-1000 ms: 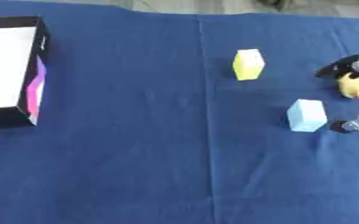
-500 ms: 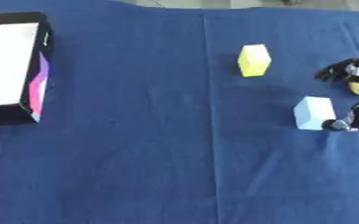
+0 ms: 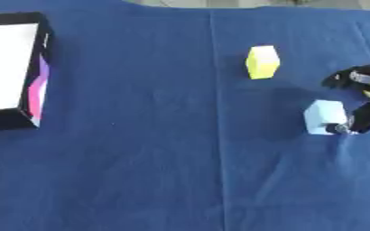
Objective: Pick up the objects with one hand, pass them to the other hand, and then place them into the box on the other side of the table.
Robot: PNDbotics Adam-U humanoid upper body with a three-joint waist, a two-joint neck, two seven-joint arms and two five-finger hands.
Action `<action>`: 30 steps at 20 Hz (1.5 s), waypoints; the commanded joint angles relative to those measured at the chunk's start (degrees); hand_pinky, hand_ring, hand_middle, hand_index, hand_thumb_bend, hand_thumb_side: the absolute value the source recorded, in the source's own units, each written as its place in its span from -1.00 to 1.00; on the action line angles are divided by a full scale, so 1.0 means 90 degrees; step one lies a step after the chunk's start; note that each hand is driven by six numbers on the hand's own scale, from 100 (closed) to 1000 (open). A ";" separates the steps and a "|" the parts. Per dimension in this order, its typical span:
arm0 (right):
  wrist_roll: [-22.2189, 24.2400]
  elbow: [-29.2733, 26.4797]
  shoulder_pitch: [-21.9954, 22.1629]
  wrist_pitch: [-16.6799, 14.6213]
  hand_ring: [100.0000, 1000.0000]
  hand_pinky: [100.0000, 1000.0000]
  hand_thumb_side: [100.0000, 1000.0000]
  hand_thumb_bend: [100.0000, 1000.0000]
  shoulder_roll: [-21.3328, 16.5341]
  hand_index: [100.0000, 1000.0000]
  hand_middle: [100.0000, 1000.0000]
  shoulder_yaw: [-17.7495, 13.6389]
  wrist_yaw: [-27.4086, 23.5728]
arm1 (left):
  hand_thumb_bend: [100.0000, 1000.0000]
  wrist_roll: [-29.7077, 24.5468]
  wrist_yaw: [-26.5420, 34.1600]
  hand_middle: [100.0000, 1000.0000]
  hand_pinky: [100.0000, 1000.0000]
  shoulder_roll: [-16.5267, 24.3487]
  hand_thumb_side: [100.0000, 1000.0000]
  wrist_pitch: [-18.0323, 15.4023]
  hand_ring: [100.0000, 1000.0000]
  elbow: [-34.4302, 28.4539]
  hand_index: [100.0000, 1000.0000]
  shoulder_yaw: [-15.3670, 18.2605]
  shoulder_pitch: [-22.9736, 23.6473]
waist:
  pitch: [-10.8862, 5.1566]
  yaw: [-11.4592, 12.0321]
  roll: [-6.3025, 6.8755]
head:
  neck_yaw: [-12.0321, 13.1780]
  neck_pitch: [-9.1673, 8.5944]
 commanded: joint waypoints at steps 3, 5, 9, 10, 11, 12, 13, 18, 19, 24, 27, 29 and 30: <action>0.0109 0.0257 -0.0107 -0.0131 0.74 0.78 -0.95 -0.15 -0.0057 0.75 0.60 0.0017 0.0298 | -0.72 -0.0051 0.0034 0.57 0.36 0.0046 0.76 -0.0005 0.46 -0.0149 0.91 -0.0013 -0.0110 | -0.0074 0.0024 0.0015 | -0.0040 -0.0119; 0.0161 0.0317 -0.0127 -0.0172 0.73 0.78 -0.95 -0.16 -0.0021 0.73 0.57 0.0031 0.0346 | -0.72 -0.0052 0.0038 0.57 0.36 0.0040 0.76 -0.0001 0.46 -0.0151 0.91 -0.0013 -0.0115 | -0.0068 0.0033 0.0017 | -0.0046 -0.0109; -0.0059 0.0265 -0.0160 -0.0141 0.57 0.72 -1.00 -0.65 0.0054 0.34 0.09 0.0008 -0.0006 | -0.72 -0.0045 0.0042 0.57 0.36 0.0040 0.76 0.0001 0.46 -0.0141 0.91 -0.0013 -0.0115 | -0.0082 0.0026 0.0011 | -0.0041 -0.0077; -0.0155 0.0236 -0.0153 -0.0113 0.52 0.70 -1.00 -0.79 0.0055 0.24 0.00 0.0017 -0.0144 | -0.72 -0.0048 0.0041 0.57 0.36 0.0043 0.76 0.0000 0.46 -0.0139 0.91 -0.0015 -0.0116 | -0.0088 0.0024 0.0007 | -0.0040 -0.0067; -0.0263 0.0205 -0.0145 -0.0078 0.44 0.67 -1.00 -0.93 0.0057 0.10 -0.12 0.0024 -0.0290 | -0.72 -0.0048 0.0039 0.57 0.36 0.0045 0.76 0.0000 0.46 -0.0136 0.91 -0.0015 -0.0115 | -0.0096 0.0021 0.0003 | -0.0034 -0.0067; -0.0374 0.0177 -0.0136 -0.0037 0.40 0.66 -1.00 -0.92 0.0054 0.07 -0.16 0.0031 -0.0437 | -0.72 -0.0046 0.0037 0.57 0.36 0.0047 0.76 0.0001 0.46 -0.0132 0.91 -0.0015 -0.0114 | -0.0103 0.0018 -0.0001 | -0.0030 -0.0066; -0.0473 0.0159 -0.0127 0.0008 0.38 0.66 -1.00 -0.90 0.0047 0.04 -0.18 0.0038 -0.0555 | -0.72 -0.0046 0.0037 0.57 0.36 0.0049 0.76 0.0001 0.46 -0.0129 0.91 -0.0016 -0.0114 | -0.0111 0.0016 -0.0005 | -0.0031 -0.0061; -0.0847 -0.0034 -0.0131 0.0275 0.28 0.63 -1.00 -0.97 0.0027 -0.02 -0.24 -0.0091 -0.0949 | -0.72 -0.0054 0.0031 0.57 0.36 0.0056 0.75 -0.0008 0.46 -0.0126 0.91 -0.0021 -0.0125 | -0.0160 -0.0035 -0.0005 | -0.0026 -0.0053; -0.0959 -0.0169 -0.0137 0.0345 0.28 0.62 -1.00 -1.00 0.0034 -0.01 -0.24 -0.0182 -0.1034 | -0.72 -0.0060 0.0024 0.57 0.36 0.0060 0.74 -0.0012 0.46 -0.0137 0.91 -0.0022 -0.0137 | -0.0172 -0.0054 -0.0001 | -0.0018 -0.0060; -0.1998 -0.1241 -0.0198 0.0821 0.18 0.60 -1.00 -1.00 0.0313 0.00 -0.23 -0.0671 -0.1571 | -0.76 -0.0137 -0.0053 0.57 0.36 0.0295 0.67 0.0059 0.46 -0.0343 0.90 -0.0025 -0.0290 | -0.0262 -0.0115 0.0020 | 0.0019 -0.0053; -0.2793 -0.1364 -0.0470 0.0877 0.17 0.59 -1.00 -1.00 0.0673 0.03 -0.21 -0.0664 -0.1827 | -0.82 -0.0303 -0.0154 0.57 0.37 0.0666 0.61 0.0291 0.47 -0.0649 0.90 -0.0067 -0.0543 | -0.0331 -0.0124 0.0072 | 0.0046 -0.0007; -0.3213 -0.1377 -0.0724 0.0881 0.16 0.59 -1.00 -1.00 0.0965 0.04 -0.20 -0.0508 -0.1867 | -0.90 -0.0478 -0.0267 0.56 0.38 0.0980 0.55 0.0473 0.47 -0.0748 0.88 -0.0103 -0.0784 | -0.0376 -0.0125 0.0127 | 0.0066 0.0040; -0.3366 -0.1379 -0.0858 0.0878 0.16 0.59 -1.00 -1.00 0.1134 0.05 -0.20 -0.0396 -0.1845 | -0.92 -0.0580 -0.0335 0.56 0.38 0.1143 0.54 0.0560 0.47 -0.0764 0.88 -0.0127 -0.0924 | -0.0398 -0.0129 0.0157 | 0.0071 0.0065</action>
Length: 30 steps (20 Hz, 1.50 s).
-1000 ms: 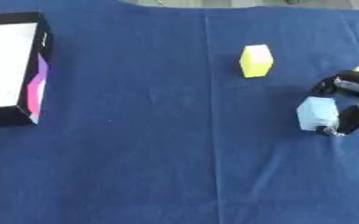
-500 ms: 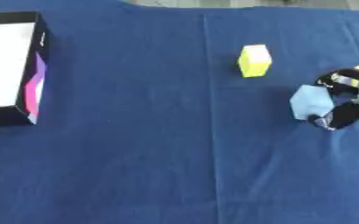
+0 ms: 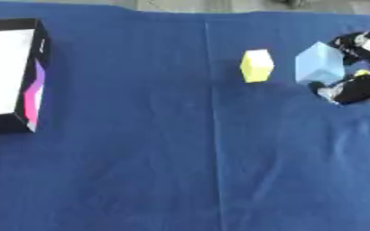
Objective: Pick up the objects with one hand, pass them to the other hand, and then place them into the box on the other side of the table.
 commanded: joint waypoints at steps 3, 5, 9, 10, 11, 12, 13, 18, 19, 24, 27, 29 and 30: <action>-0.0895 -0.0136 -0.0601 0.0227 0.12 0.56 -1.00 -1.00 0.0863 0.06 -0.20 0.0353 0.0016 | -1.00 -0.0566 -0.0372 0.56 0.39 0.0940 0.50 0.0398 0.48 -0.0229 0.87 -0.0127 -0.0659 | -0.0251 -0.0018 0.0122 | 0.0047 0.0107; -0.1306 -0.0136 -0.0773 0.0399 0.11 0.55 -1.00 -1.00 0.1308 0.06 -0.20 0.0499 -0.0067 | -0.76 -0.0857 -0.0530 0.56 0.40 0.1189 0.55 0.0584 0.49 -0.0231 0.86 -0.0215 -0.0904 | -0.0271 -0.0011 0.0179 | 0.0054 0.0117; -0.2298 -0.0136 -0.0993 0.0752 0.11 0.54 -1.00 -1.00 0.1968 0.07 -0.19 0.0895 -0.0189 | -1.00 -0.1582 -0.0931 0.56 0.44 0.1675 0.48 0.0993 0.50 -0.0231 0.85 -0.0498 -0.1362 | -0.0304 0.0006 0.0281 | 0.0034 0.0137; -0.2523 -0.0136 -0.1051 0.0814 0.12 0.54 -1.00 -1.00 0.2118 0.08 -0.18 0.1030 -0.0171 | -1.00 -0.1894 -0.1094 0.56 0.46 0.1822 0.44 0.1155 0.52 -0.0231 0.85 -0.0615 -0.1502 | -0.0314 0.0013 0.0309 | 0.0032 0.0152; -0.2701 -0.0136 -0.1098 0.0851 0.12 0.54 -1.00 -1.00 0.2234 0.08 -0.18 0.1158 -0.0143 | -1.00 -0.2206 -0.1259 0.56 0.47 0.1934 0.42 0.1304 0.52 -0.0231 0.84 -0.0708 -0.1626 | -0.0321 0.0019 0.0330 | 0.0032 0.0165; -0.2831 -0.0136 -0.1135 0.0871 0.12 0.54 -1.00 -1.00 0.2322 0.08 -0.18 0.1272 -0.0114 | -1.00 -0.2505 -0.1412 0.57 0.48 0.2021 0.42 0.1433 0.53 -0.0231 0.84 -0.0782 -0.1733 | -0.0327 0.0024 0.0346 | 0.0034 0.0176; -0.2900 -0.0136 -0.1166 0.0880 0.12 0.54 -1.00 -1.00 0.2391 0.08 -0.18 0.1376 -0.0089 | -1.00 -0.2777 -0.1529 0.57 0.50 0.2106 0.39 0.1532 0.54 -0.0231 0.84 -0.0867 -0.1827 | -0.0334 0.0029 0.0363 | 0.0038 0.0193; -0.2992 0.0004 -0.1327 0.0944 0.11 0.52 -1.00 -1.00 0.2793 0.08 -0.18 0.1841 0.0020 | -1.00 -0.4225 -0.2010 0.61 0.57 0.2448 0.23 0.2040 0.59 -0.0231 0.86 -0.1470 -0.2326 | -0.0356 0.0064 0.0430 | 0.0102 0.0232; -0.3007 0.0048 -0.1352 0.0937 0.11 0.52 -1.00 -1.00 0.2864 0.08 -0.18 0.1915 0.0026 | -1.00 -0.4460 -0.2098 0.61 0.57 0.2461 0.20 0.2149 0.59 -0.0231 0.86 -0.1598 -0.2414 | -0.0355 0.0081 0.0439 | 0.0112 0.0225; -0.3026 0.0252 -0.1441 0.0814 0.11 0.52 -1.00 -1.00 0.3108 0.08 -0.18 0.2270 0.0112 | -0.81 -0.5310 -0.2551 0.63 0.62 0.2368 0.02 0.2554 0.62 -0.0231 0.85 -0.2232 -0.2850 | -0.0349 0.0150 0.0463 | 0.0148 0.0238; -0.2912 0.0267 -0.1473 0.0689 0.10 0.51 -1.00 -1.00 0.3159 0.07 -0.18 0.2457 0.0310 | -0.73 -0.5649 -0.2839 0.64 0.63 0.2294 -0.03 0.2795 0.64 -0.0231 0.85 -0.2598 -0.3047 | -0.0351 0.0172 0.0468 | 0.0166 0.0258; -0.2861 0.0260 -0.1471 0.0640 0.10 0.51 -1.00 -1.00 0.3211 0.07 -0.19 0.2527 0.0430 | -0.64 -0.5841 -0.3063 0.65 0.65 0.2255 -0.09 0.2951 0.65 -0.0231 0.86 -0.2821 -0.3130 | -0.0350 0.0176 0.0470 | 0.0176 0.0266; -0.2854 0.0258 -0.1466 0.0620 0.10 0.51 -1.00 -1.00 0.3236 0.07 -0.19 0.2556 0.0482 | -0.60 -0.5930 -0.3175 0.65 0.65 0.2235 -0.12 0.3019 0.65 -0.0231 0.86 -0.2920 -0.3164 | -0.0350 0.0175 0.0469 | 0.0178 0.0268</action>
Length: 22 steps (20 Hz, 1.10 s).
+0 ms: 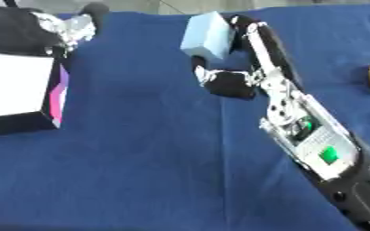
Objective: Pick up the objects with one hand, pass them to the other hand, and then place them into the box on the other side of the table.
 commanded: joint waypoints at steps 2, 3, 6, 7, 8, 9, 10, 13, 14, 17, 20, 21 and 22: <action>-0.0033 -0.0039 -0.0075 -0.0086 0.09 0.50 -1.00 -1.00 0.0104 0.07 -0.19 0.0095 0.0229 | -0.51 -0.0388 -0.0512 0.66 0.66 -0.0007 -0.24 0.0294 0.66 -0.0070 0.86 -0.0353 -0.0217 | -0.0171 0.0006 0.0006 | 0.0035 0.0019; -0.0097 -0.0021 -0.0067 -0.0081 0.09 0.50 -1.00 -1.00 0.0135 0.07 -0.19 0.0116 0.0242 | -0.50 -0.0473 -0.0653 0.66 0.66 -0.0043 -0.28 0.0372 0.66 -0.0070 0.86 -0.0437 -0.0256 | -0.0171 0.0005 0.0005 | 0.0046 0.0026; -0.0252 0.0010 -0.0063 -0.0104 0.09 0.50 -1.00 -1.00 0.0191 0.07 -0.19 0.0223 0.0261 | -0.46 -0.0719 -0.1081 0.66 0.67 -0.0186 -0.46 0.0571 0.67 -0.0070 0.85 -0.0657 -0.0402 | -0.0176 0.0011 -0.0002 | 0.0077 0.0058; -0.0265 0.0013 -0.0066 -0.0122 0.09 0.50 -1.00 -1.00 0.0204 0.07 -0.19 0.0260 0.0270 | -0.46 -0.0806 -0.1203 0.66 0.67 -0.0239 -0.45 0.0606 0.67 -0.0070 0.85 -0.0716 -0.0443 | -0.0176 0.0011 -0.0004 | 0.0089 0.0067; -0.0255 0.0000 -0.0074 -0.0159 0.09 0.50 -1.00 -1.00 0.0210 0.07 -0.19 0.0299 0.0294 | -0.43 -0.0891 -0.1298 0.66 0.68 -0.0288 -0.45 0.0634 0.68 -0.0070 0.85 -0.0767 -0.0478 | -0.0175 0.0009 -0.0006 | 0.0097 0.0070; -0.0225 -0.0013 -0.0078 -0.0198 0.09 0.51 -1.00 -1.00 0.0211 0.07 -0.19 0.0333 0.0327 | -0.42 -0.0974 -0.1363 0.67 0.68 -0.0326 -0.41 0.0651 0.68 -0.0070 0.85 -0.0810 -0.0502 | -0.0173 0.0007 -0.0008 | 0.0101 0.0075; -0.0174 -0.0025 -0.0080 -0.0233 0.10 0.51 -1.00 -1.00 0.0208 0.07 -0.19 0.0364 0.0358 | -0.40 -0.1055 -0.1398 0.67 0.68 -0.0350 -0.39 0.0662 0.68 -0.0070 0.85 -0.0843 -0.0517 | -0.0172 0.0003 -0.0008 | 0.0108 0.0078; 0.0054 -0.0079 -0.0090 -0.0367 0.10 0.51 -1.00 -1.00 0.0193 0.07 -0.19 0.0436 0.0473 | -0.40 -0.1147 -0.1540 0.67 0.68 -0.0405 -0.43 0.0657 0.68 -0.0070 0.85 -0.0874 -0.0557 | -0.0168 -0.0002 -0.0007 | 0.0155 0.0037; 0.0141 -0.0096 -0.0092 -0.0407 0.10 0.52 -1.00 -1.00 0.0194 0.06 -0.19 0.0456 0.0511 | -0.43 -0.1154 -0.1596 0.66 0.68 -0.0422 -0.44 0.0668 0.67 -0.0070 0.84 -0.0884 -0.0562 | -0.0167 -0.0005 -0.0010 | 0.0164 0.0032; 0.0369 -0.0149 -0.0092 -0.0500 0.10 0.52 -1.00 -1.00 0.0198 0.06 -0.19 0.0488 0.0613 | -0.52 -0.1164 -0.1764 0.65 0.67 -0.0488 -0.50 0.0724 0.67 -0.0070 0.83 -0.0935 -0.0586 | -0.0166 -0.0014 -0.0020 | 0.0196 0.0012; 0.0567 -0.0203 -0.0089 -0.0598 0.09 0.52 -1.00 -1.00 0.0195 0.06 -0.19 0.0527 0.0687 | -0.57 -0.1124 -0.1945 0.65 0.67 -0.0553 -0.58 0.0742 0.67 -0.0070 0.82 -0.0965 -0.0607 | -0.0166 -0.0021 -0.0039 | 0.0228 -0.0008; 0.0615 -0.0221 -0.0089 -0.0626 0.09 0.52 -1.00 -1.00 0.0194 0.06 -0.19 0.0528 0.0707 | -0.57 -0.1120 -0.1988 0.65 0.68 -0.0570 -0.58 0.0751 0.67 -0.0070 0.81 -0.0977 -0.0611 | -0.0165 -0.0025 -0.0044 | 0.0238 -0.0011; 0.0652 -0.0239 -0.0090 -0.0644 0.09 0.52 -1.00 -1.00 0.0195 0.06 -0.19 0.0525 0.0717 | -0.57 -0.1122 -0.2021 0.65 0.67 -0.0587 -0.58 0.0758 0.67 -0.0070 0.81 -0.0992 -0.0615 | -0.0165 -0.0030 -0.0048 | 0.0248 -0.0013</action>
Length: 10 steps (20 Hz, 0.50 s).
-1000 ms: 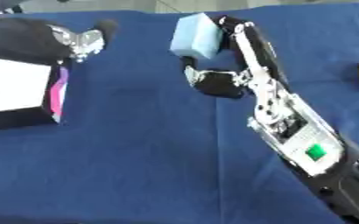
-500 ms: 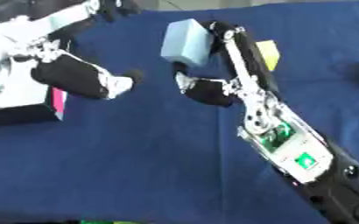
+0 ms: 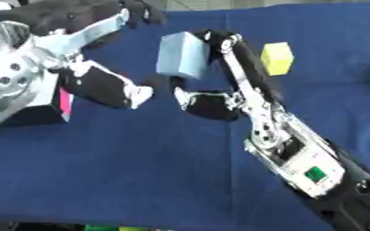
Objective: Pick up the objects with one hand, pass them to the other hand, and then place them into the box on the other side of the table.
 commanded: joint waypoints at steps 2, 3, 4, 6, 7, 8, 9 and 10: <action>0.0176 -0.0197 -0.0098 -0.0076 0.09 0.52 -1.00 -1.00 -0.0016 0.06 -0.19 -0.0017 0.0079 | -0.58 -0.0099 -0.0164 0.65 0.67 -0.0008 -0.58 0.0146 0.66 -0.0070 0.81 -0.0005 -0.0149 | -0.0163 -0.0008 -0.0009 | 0.0055 -0.0076; 0.0200 -0.0216 -0.0102 -0.0076 0.09 0.52 -1.00 -1.00 -0.0017 0.06 -0.20 -0.0019 0.0077 | -0.58 -0.0104 -0.0170 0.65 0.67 -0.0034 -0.56 0.0141 0.66 -0.0070 0.81 -0.0022 -0.0156 | -0.0162 -0.0011 -0.0012 | 0.0063 -0.0081; 0.0220 -0.0234 -0.0106 -0.0078 0.09 0.52 -1.00 -1.00 -0.0019 0.06 -0.20 -0.0019 0.0078 | -0.57 -0.0118 -0.0165 0.65 0.67 -0.0056 -0.54 0.0137 0.66 -0.0070 0.81 -0.0041 -0.0161 | -0.0161 -0.0014 -0.0013 | 0.0071 -0.0079; 0.0265 -0.0268 -0.0117 -0.0087 0.09 0.52 -1.00 -1.00 -0.0025 0.06 -0.20 -0.0017 0.0076 | -0.57 -0.0164 -0.0130 0.65 0.67 -0.0089 -0.50 0.0156 0.66 -0.0070 0.81 -0.0074 -0.0162 | -0.0159 -0.0017 -0.0015 | 0.0080 -0.0067; 0.0290 -0.0284 -0.0123 -0.0091 0.09 0.52 -1.00 -1.00 -0.0029 0.06 -0.20 -0.0016 0.0075 | -0.57 -0.0188 -0.0108 0.65 0.67 -0.0104 -0.49 0.0172 0.66 -0.0070 0.81 -0.0087 -0.0163 | -0.0158 -0.0019 -0.0017 | 0.0083 -0.0061; 0.0313 -0.0302 -0.0129 -0.0103 0.09 0.52 -1.00 -1.00 -0.0032 0.06 -0.20 -0.0013 0.0078 | -0.58 -0.0207 -0.0090 0.65 0.67 -0.0119 -0.48 0.0184 0.66 -0.0070 0.81 -0.0097 -0.0166 | -0.0157 -0.0019 -0.0018 | 0.0087 -0.0057; 0.0338 -0.0321 -0.0134 -0.0122 0.09 0.52 -1.00 -1.00 -0.0034 0.05 -0.20 -0.0009 0.0084 | -0.58 -0.0223 -0.0076 0.65 0.67 -0.0135 -0.48 0.0193 0.66 -0.0070 0.81 -0.0107 -0.0168 | -0.0155 -0.0020 -0.0018 | 0.0093 -0.0054; 0.0367 -0.0335 -0.0135 -0.0144 0.09 0.52 -1.00 -1.00 -0.0033 0.05 -0.20 -0.0005 0.0089 | -0.57 -0.0238 -0.0068 0.65 0.67 -0.0148 -0.48 0.0203 0.66 -0.0070 0.81 -0.0116 -0.0172 | -0.0153 -0.0021 -0.0019 | 0.0096 -0.0050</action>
